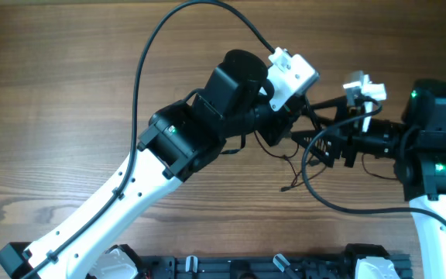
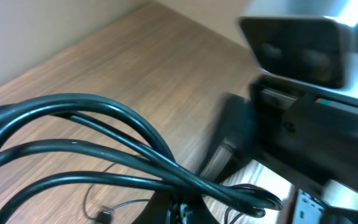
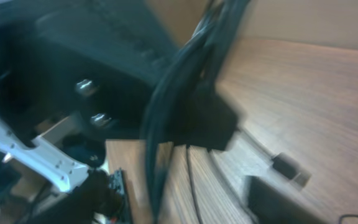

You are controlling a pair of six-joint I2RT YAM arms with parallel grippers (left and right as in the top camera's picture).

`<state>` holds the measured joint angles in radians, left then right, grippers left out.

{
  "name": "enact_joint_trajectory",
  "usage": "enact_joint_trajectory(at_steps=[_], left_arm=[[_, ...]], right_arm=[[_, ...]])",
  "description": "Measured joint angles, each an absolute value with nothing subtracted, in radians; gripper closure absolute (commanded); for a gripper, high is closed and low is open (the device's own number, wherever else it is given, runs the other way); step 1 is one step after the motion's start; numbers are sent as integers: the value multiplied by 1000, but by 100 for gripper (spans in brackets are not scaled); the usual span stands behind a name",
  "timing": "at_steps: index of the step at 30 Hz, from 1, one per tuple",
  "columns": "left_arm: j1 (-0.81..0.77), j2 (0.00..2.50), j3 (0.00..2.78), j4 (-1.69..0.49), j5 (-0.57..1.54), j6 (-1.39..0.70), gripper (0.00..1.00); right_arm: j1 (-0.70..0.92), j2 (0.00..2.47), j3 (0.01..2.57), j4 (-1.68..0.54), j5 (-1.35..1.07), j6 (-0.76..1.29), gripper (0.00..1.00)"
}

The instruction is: Untangle cables

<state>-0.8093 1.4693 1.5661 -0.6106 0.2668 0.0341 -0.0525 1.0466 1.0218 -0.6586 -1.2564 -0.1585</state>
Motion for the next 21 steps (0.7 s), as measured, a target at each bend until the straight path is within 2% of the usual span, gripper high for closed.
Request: enact_joint_trajectory(at_steps=[1,2,11,17,21], left_arm=[[-805,1469,1566,-614,250,29,96],[-803,1469,1566,-620,239,25,96],[-765,1470,1566,-813,216,53,96],[-781,1474,1566,-1109,381,336,96],[-820,1471,1565,-1176,537,544,96]], right_arm=[[-47,1047,1022,-659,-1256,-159,92],[-46,1047,1022,-659,-1254,-163,96],[-44,1047,1021,-620,-1080,-65,96],[-43,1047,1021,-478,-937,43,96],[-42,1047,1021,-474,-861,64,96]])
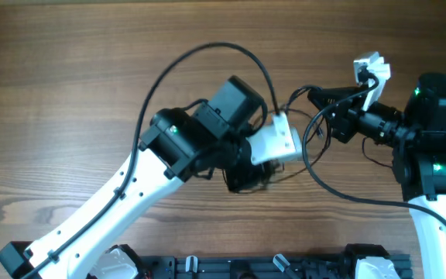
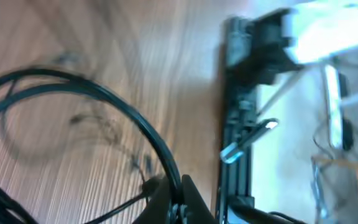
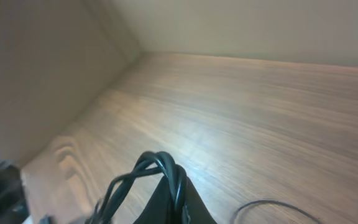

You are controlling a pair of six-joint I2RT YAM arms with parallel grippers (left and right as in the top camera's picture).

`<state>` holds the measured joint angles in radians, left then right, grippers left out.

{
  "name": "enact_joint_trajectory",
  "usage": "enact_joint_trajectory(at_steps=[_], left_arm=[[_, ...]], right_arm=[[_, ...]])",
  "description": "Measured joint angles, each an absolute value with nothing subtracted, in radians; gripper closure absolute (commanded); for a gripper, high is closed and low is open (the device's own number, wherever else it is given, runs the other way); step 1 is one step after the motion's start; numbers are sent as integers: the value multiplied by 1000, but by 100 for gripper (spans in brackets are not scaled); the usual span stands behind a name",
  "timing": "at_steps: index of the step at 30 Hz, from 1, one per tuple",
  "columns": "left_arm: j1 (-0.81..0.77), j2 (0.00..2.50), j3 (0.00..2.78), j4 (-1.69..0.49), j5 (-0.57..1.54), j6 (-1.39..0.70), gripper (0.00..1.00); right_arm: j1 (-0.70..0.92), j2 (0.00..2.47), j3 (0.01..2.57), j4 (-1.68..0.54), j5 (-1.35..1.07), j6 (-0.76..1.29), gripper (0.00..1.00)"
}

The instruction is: Untangle cables

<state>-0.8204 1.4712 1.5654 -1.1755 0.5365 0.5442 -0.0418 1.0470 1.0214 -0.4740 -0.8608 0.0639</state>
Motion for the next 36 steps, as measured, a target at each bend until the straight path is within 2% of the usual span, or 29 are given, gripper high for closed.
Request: enact_joint_trajectory(at_steps=[5,13,24,30,36], left_arm=[[-828,1414,1563,-1113,658,696,96],[-809,1241,1563,-905,707,731,96],[-538,1198,1562,-678,613,363,96],[-400,1198,1562,-649,566,183,96],[-339,1199,1562,-647,538,103,96]], right_arm=[[-42,1069,1021,-521,-824,68,96],[-42,1114,1021,-614,-810,58,96],[-42,1114,1021,-681,-760,39,96],[-41,1114,1022,-708,-730,36,95],[-37,1114,1022,-711,-728,32,96]])
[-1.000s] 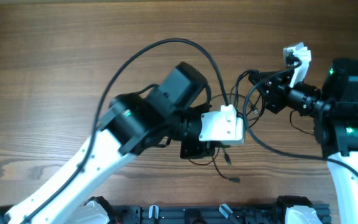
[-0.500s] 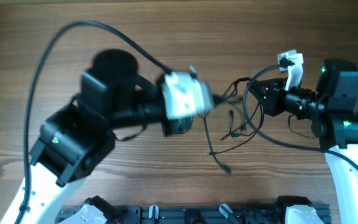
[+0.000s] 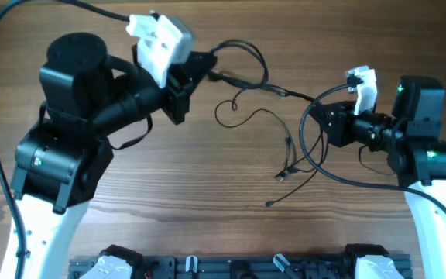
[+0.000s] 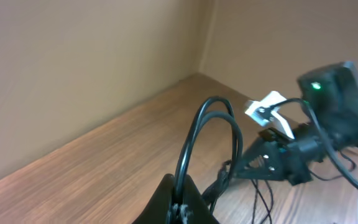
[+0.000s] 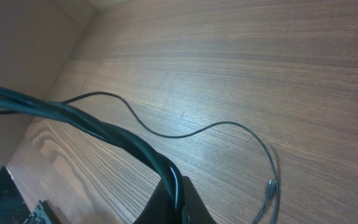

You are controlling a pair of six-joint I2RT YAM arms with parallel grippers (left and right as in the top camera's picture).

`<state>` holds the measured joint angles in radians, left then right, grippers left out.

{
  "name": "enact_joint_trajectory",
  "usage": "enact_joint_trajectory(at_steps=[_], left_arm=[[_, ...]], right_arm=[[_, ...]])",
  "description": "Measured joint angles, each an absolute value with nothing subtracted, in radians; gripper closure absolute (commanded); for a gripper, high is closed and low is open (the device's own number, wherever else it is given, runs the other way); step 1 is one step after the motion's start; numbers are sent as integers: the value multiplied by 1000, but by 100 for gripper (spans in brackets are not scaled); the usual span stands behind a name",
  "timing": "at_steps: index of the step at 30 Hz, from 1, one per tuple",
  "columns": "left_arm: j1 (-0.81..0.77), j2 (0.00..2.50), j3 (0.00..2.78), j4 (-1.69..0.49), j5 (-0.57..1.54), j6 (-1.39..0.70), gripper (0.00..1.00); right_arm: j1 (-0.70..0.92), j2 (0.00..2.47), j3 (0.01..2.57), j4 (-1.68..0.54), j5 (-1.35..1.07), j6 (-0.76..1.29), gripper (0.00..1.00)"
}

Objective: Untangle cables
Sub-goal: 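Pull the left gripper up-left, stretching cables away from the right gripper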

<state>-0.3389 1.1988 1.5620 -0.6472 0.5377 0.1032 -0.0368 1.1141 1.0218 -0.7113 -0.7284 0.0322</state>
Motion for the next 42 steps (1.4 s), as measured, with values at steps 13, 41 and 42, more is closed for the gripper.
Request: enact_joint_trajectory(at_steps=[13,41,42], left_arm=[[-334,1201,1560,-646,379,95,96],[-405,1261,1559,-658,63,59,96],[-408,1269,1559,-673,32,29,96]], right_arm=[[-34,1114,1023,-717,-733,32,96],[-43,1117,1027,-690,-815,30,96],[-43,1117,1027,-669,-844,30,96]])
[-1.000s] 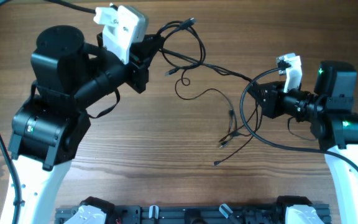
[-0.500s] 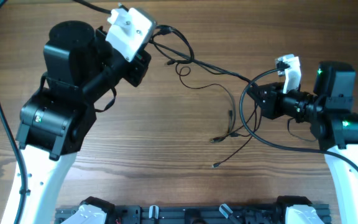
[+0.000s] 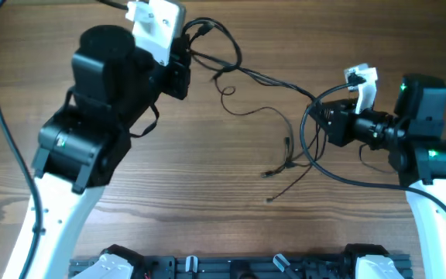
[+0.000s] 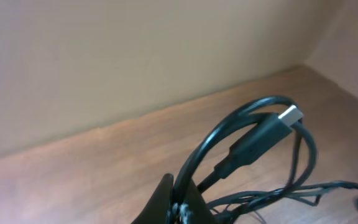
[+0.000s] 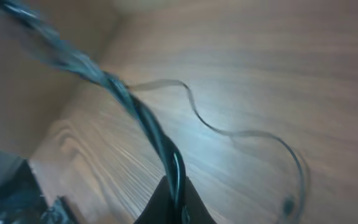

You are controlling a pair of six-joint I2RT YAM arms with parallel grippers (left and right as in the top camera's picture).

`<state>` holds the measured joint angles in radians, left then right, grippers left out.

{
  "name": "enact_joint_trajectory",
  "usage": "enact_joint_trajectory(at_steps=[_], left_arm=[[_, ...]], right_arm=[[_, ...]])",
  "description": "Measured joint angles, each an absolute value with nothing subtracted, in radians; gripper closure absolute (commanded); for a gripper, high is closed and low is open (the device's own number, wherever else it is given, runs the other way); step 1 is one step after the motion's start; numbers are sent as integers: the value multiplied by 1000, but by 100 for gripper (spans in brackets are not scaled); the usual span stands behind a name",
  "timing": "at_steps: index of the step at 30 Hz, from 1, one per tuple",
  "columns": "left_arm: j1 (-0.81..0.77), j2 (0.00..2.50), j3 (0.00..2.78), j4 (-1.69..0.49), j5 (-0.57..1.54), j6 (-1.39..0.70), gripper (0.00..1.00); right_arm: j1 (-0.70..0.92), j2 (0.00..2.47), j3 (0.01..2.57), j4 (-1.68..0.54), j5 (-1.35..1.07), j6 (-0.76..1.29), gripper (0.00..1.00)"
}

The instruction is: Untangle cables

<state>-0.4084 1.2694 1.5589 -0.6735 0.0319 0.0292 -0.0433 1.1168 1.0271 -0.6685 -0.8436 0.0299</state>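
A tangle of thin black cables (image 3: 262, 116) stretches across the table between both arms. My left gripper (image 3: 186, 58) is shut on a looped thick black cable (image 4: 241, 130) whose USB plug (image 4: 289, 116) sticks up by the loop. My right gripper (image 3: 321, 124) is shut on a dark cable (image 5: 148, 127) that runs up and left, taut toward the left arm. Thin cable ends (image 3: 277, 174) hang loose onto the wood below the taut stretch.
The wooden table (image 3: 207, 225) carries both arms. A black rail (image 3: 238, 267) with clips runs along the near edge. Each arm's own black lead loops beside it: left lead, right lead (image 3: 347, 180).
My left gripper has moved up and slightly right toward the table's far edge, still holding its cable loop. The cable between the arms lies straighter. The right gripper stays about where it was.
At first both grippers were close together at the table's middle right, gripping the cable bundle. Then they had drawn a little apart. Later the left gripper stood far to the upper left with cables strung between. Now they are stretched out further.
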Motion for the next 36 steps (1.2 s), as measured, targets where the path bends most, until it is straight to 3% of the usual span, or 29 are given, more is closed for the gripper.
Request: enact_joint_trajectory(at_steps=[12,17,26,29,30,31,32,36], left_arm=[[-455,1358,1559,-726,-87,-70,96],[-458,1360,1559,-726,-253,-73,96],[-463,1368,1559,-727,-345,-68,96],[-463,1368,1559,-744,-346,23,96],[-463,1368,1559,-756,-346,74,86],[-463,1368,1559,-767,-344,129,51],[-463,1369,1559,-782,-346,195,0],[-443,1369,1559,-824,-382,326,0]], right_arm=[[-43,1058,1027,-574,-959,41,96],[-43,1008,1027,-560,-965,42,96],[-42,950,1027,-559,-937,54,96],[-42,950,1027,-559,-903,76,96],[-42,950,1027,-559,-895,81,96],[-44,950,1027,-557,-891,87,96],[-49,950,1027,-553,-888,96,95],[-105,950,1027,-535,-871,143,96]])
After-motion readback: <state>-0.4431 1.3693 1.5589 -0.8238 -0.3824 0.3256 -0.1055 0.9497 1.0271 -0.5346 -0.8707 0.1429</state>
